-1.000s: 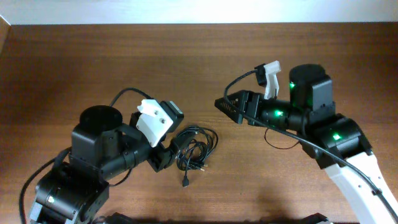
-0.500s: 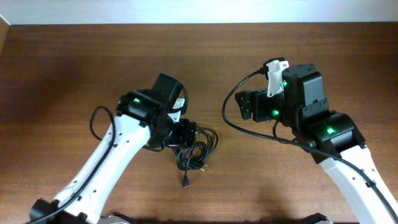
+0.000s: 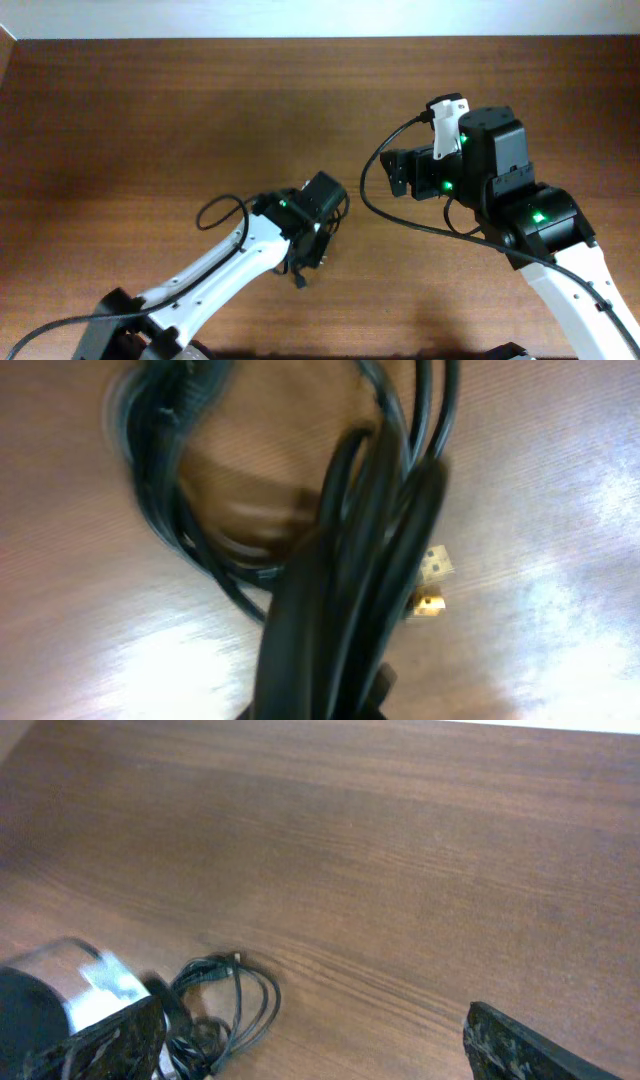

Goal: Untangle cables

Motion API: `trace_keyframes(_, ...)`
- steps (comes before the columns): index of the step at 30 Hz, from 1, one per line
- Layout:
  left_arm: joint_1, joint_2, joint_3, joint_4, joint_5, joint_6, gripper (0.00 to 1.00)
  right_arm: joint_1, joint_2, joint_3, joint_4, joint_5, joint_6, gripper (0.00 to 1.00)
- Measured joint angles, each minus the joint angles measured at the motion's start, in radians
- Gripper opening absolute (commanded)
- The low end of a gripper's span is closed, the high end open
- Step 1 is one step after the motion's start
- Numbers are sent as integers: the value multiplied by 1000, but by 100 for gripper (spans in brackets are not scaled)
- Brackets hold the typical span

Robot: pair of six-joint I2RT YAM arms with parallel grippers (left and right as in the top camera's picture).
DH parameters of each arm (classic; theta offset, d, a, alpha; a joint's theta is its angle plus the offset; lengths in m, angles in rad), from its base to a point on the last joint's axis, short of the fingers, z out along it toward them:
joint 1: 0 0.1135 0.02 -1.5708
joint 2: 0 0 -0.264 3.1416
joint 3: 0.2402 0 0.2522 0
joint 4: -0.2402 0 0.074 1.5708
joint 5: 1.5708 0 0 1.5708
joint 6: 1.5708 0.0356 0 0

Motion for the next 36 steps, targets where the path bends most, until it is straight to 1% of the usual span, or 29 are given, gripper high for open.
trace_keyframes(2, 1, -18, 244, -45, -142, -1, 0, 0, -1, 0, -4, 0, -6, 94)
trace_keyframes(5, 1, -77, 501, -24, -294, -2, 0, 0, -1, 0, -27, 0, -6, 95)
trace_keyframes(7, 1, -132, 607, -14, -341, -5, 0, 0, -1, 0, -30, 0, -6, 94)
trace_keyframes(8, 1, -153, 631, -15, -349, -4, 0, 0, -1, 0, -26, 0, -7, 94)
trace_keyframes(10, 1, -192, 639, -38, -312, -5, 0, 0, -1, 0, 48, 0, -6, 94)
trace_keyframes(11, 1, -205, 640, -70, -277, -14, 0, 0, -1, 0, 114, 0, -5, 95)
trace_keyframes(13, 1, -214, 644, -174, -222, -61, 0, 0, -2, 0, 185, 0, 24, 95)
trace_keyframes(15, 1, -214, 644, -225, -202, -84, 0, 0, -2, 8, 180, -20, 66, 95)
trace_keyframes(16, 1, -214, 644, -226, -184, -89, 0, 0, -2, 11, 169, -60, 100, 94)
trace_keyframes(18, 1, -214, 644, -226, -140, -100, 0, 0, -2, 13, 170, -204, 180, 93)
trace_keyframes(19, 1, -214, 644, -227, -125, -103, 0, 0, -2, 13, 189, -281, 216, 89)
trace_keyframes(20, 1, -214, 644, -228, -104, -103, 0, 0, -2, 14, 245, -366, 266, 85)
trace_keyframes(21, 1, -214, 644, -232, -67, -104, 0, 0, -2, 19, 284, -477, 351, 84)
trace_keyframes(22, 1, -214, 644, -232, -32, -104, 0, 0, -2, 19, 303, -516, 378, 83)
trace_keyframes(25, 1, -214, 644, -233, 35, -106, 0, 0, 15, 20, 280, -570, 422, 82)
trace_keyframes(26, 1, -214, 644, -231, 53, -106, 0, 0, 42, 20, 277, -576, 428, 76)
trace_keyframes(28, 1, -214, 644, -229, 78, -106, 0, 0, 118, 21, 278, -586, 458, 45)
trace_keyframes(29, 1, -214, 644, -226, 80, -106, 0, 0, 151, 21, 289, -598, 470, 27)
trace_keyframes(30, 2, -214, 644, -223, 82, -106, 0, 6, 180, 21, 308, -616, 473, 13)
trace_keyframes(31, 3, -214, 644, -222, 82, -106, 0, 10, 193, 21, 322, -631, 478, 4)
trace_keyframes(33, 5, -214, 644, -223, 82, -106, 0, 10, 198, 21, 373, -629, 473, 4)
trace_keyframes(36, 5, -218, 644, -223, 82, -103, 0, 9, 204, 21, 402, -612, 475, 4)
